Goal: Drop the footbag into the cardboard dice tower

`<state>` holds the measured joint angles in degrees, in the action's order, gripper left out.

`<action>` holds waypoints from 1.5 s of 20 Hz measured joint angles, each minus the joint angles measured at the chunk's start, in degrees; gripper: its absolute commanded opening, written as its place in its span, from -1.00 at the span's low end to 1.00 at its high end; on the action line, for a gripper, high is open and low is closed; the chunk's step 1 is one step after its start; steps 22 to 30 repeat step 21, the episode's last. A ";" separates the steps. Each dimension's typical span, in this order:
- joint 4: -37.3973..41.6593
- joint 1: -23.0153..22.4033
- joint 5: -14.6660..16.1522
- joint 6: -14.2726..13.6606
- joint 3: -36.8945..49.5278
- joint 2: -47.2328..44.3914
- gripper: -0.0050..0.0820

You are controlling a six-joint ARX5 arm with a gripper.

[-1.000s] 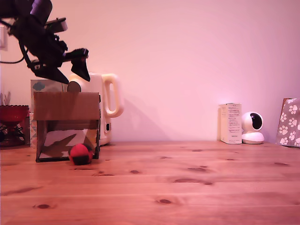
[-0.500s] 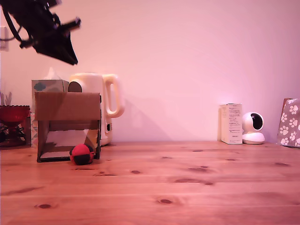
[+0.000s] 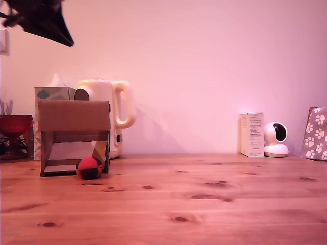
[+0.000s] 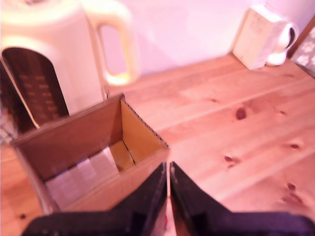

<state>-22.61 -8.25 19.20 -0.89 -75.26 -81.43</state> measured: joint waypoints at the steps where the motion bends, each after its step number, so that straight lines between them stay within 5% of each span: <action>1: 1.75 0.00 0.02 0.52 2.84 1.79 -0.93; 9: 12.92 1.60 0.13 3.52 24.20 13.60 -0.93; 17: 13.46 8.02 0.68 5.22 37.27 29.51 -0.93; 21: 10.56 9.57 0.74 5.31 39.23 36.76 -0.93; 30: 10.56 9.57 0.74 5.31 39.23 36.76 -0.93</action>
